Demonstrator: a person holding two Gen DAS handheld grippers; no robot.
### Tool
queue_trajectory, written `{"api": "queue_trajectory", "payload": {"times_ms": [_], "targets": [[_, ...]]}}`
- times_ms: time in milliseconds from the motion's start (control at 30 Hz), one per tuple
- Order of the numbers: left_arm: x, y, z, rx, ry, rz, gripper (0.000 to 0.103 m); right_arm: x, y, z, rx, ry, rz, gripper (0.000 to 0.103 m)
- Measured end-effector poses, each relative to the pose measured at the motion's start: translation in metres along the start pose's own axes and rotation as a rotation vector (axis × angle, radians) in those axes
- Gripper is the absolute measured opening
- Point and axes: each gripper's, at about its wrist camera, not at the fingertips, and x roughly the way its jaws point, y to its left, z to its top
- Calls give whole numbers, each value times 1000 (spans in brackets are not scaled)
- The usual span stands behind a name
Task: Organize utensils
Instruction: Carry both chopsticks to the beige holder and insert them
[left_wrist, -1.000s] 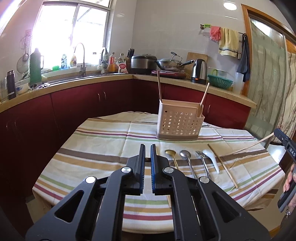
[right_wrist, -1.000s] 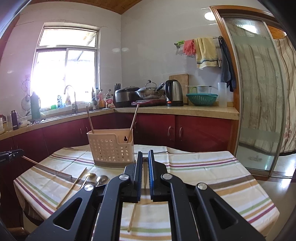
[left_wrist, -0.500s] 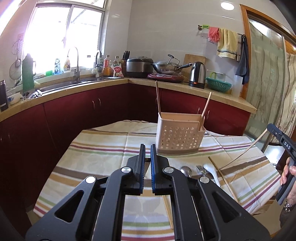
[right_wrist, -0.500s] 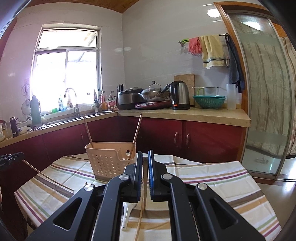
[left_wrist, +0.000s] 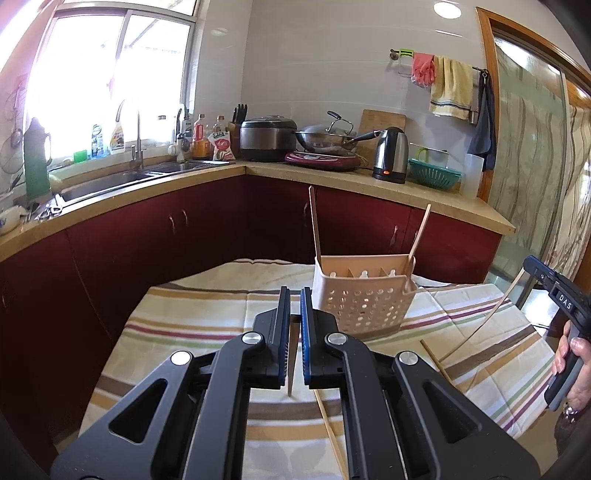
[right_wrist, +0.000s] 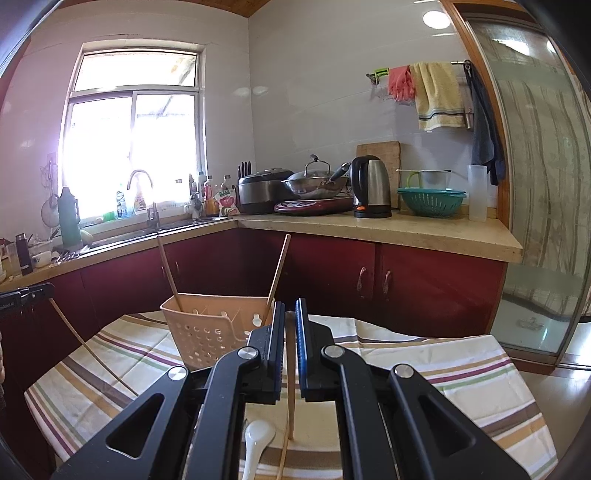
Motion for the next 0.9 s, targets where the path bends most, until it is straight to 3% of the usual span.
{"api": "queue_trajectory", "payload": {"times_ms": [400, 900], "targets": [[23, 0, 17, 16, 10, -34, 6, 14, 1, 13, -16, 7, 4, 7], [8, -4, 41, 21, -42, -80, 6, 4, 3, 48, -18, -44, 53, 7]]}}
